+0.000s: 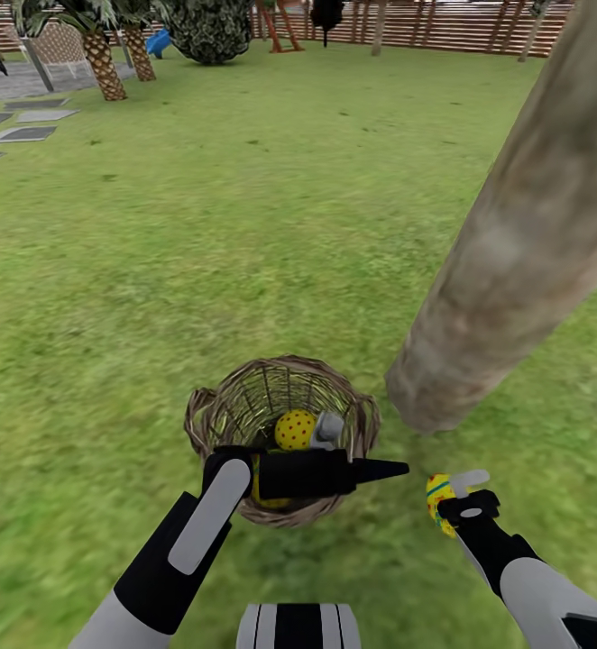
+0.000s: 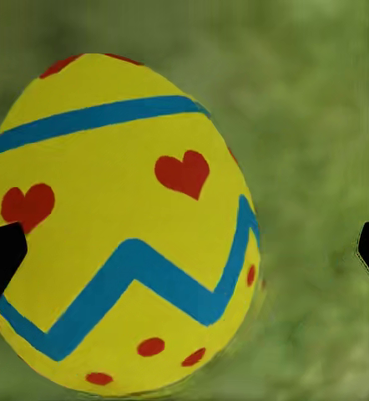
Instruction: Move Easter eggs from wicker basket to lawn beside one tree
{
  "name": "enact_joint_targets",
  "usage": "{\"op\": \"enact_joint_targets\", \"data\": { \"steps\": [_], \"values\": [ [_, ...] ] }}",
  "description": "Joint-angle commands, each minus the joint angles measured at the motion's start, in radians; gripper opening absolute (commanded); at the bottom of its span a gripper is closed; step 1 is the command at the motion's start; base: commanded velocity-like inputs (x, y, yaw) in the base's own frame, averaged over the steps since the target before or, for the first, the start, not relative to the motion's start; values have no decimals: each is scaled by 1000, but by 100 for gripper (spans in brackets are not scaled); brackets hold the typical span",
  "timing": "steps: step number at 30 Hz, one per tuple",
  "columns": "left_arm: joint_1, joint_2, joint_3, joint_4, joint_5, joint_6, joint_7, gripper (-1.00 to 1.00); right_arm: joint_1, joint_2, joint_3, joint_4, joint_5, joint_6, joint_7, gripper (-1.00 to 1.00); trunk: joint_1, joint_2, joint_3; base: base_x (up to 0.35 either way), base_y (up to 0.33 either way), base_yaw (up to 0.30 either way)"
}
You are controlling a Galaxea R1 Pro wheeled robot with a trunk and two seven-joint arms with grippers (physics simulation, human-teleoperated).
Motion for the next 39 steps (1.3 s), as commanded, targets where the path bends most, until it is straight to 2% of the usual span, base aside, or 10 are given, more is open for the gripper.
{"op": "enact_joint_targets", "data": {
  "steps": [1,16,19,20,22,26,35,36,37,39],
  "values": [
    [0,0,0,0,-5,3,-6,100,0,1,-4,-1,9,5,0,100,-1,0,3,0,0,0],
    [-7,0,3,8,-6,12,-1,100,0,1,-4,-2,11,6,9,100,-7,4,61,0,0,0],
    [-8,15,6,10,-7,19,0,100,0,1,-4,-3,11,7,12,100,-9,4,73,0,0,0],
    [-8,39,9,12,-6,20,-1,100,0,-1,-4,-4,11,8,13,100,-9,4,77,0,0,0],
    [-8,62,10,12,-5,20,-2,100,0,-5,-5,-4,11,9,13,100,-10,5,85,-25,0,0],
    [-8,77,6,9,-5,19,-4,100,0,-28,-6,-4,11,68,14,100,-12,6,100,-302,0,0],
    [-2,83,0,15,-9,19,-3,100,0,-35,-4,-3,12,111,14,100,-16,8,135,-336,0,0],
    [3,95,-1,18,-10,18,-2,100,0,-36,-2,2,14,111,15,100,-16,8,139,-336,0,0],
    [15,99,-1,19,-11,17,-1,100,0,-36,-1,5,11,111,34,100,-17,8,143,-336,0,0],
    [55,103,-1,20,-15,15,2,100,0,-41,-1,11,10,111,139,100,-18,9,150,-336,0,0]
  ]
}}
